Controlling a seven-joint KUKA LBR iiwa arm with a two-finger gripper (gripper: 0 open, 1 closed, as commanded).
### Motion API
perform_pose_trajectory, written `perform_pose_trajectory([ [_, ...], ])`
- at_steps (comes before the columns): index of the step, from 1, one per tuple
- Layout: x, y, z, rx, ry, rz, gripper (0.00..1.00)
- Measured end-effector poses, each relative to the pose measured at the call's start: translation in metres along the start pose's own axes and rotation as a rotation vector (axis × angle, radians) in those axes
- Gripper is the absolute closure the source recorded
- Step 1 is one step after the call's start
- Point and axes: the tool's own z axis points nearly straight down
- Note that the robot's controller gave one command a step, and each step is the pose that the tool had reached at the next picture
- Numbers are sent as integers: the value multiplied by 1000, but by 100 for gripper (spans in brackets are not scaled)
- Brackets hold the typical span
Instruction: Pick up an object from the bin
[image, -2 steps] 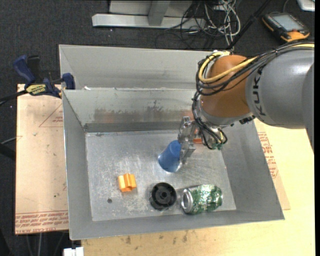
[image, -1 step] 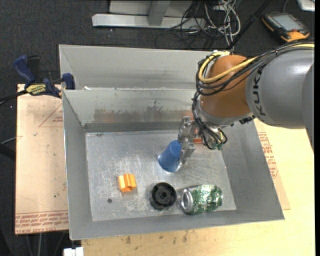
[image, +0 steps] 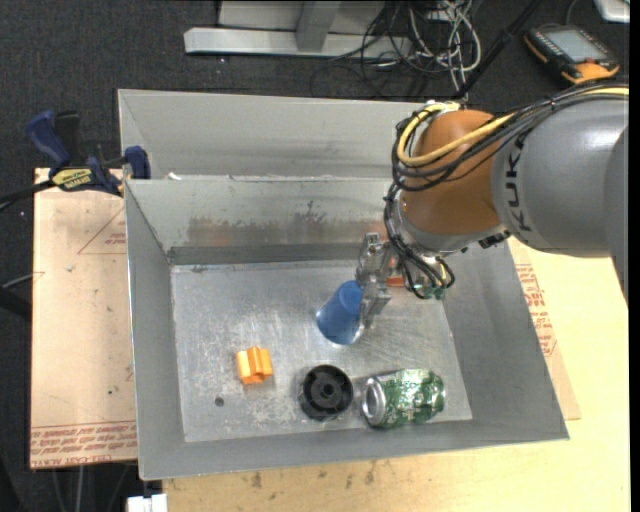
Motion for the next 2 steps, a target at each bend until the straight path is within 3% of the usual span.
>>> perform_pose_trajectory([
  [1, 0, 0, 0, 0, 0, 0, 0],
  [2, 0, 0, 0, 0, 0, 0, 100],
])
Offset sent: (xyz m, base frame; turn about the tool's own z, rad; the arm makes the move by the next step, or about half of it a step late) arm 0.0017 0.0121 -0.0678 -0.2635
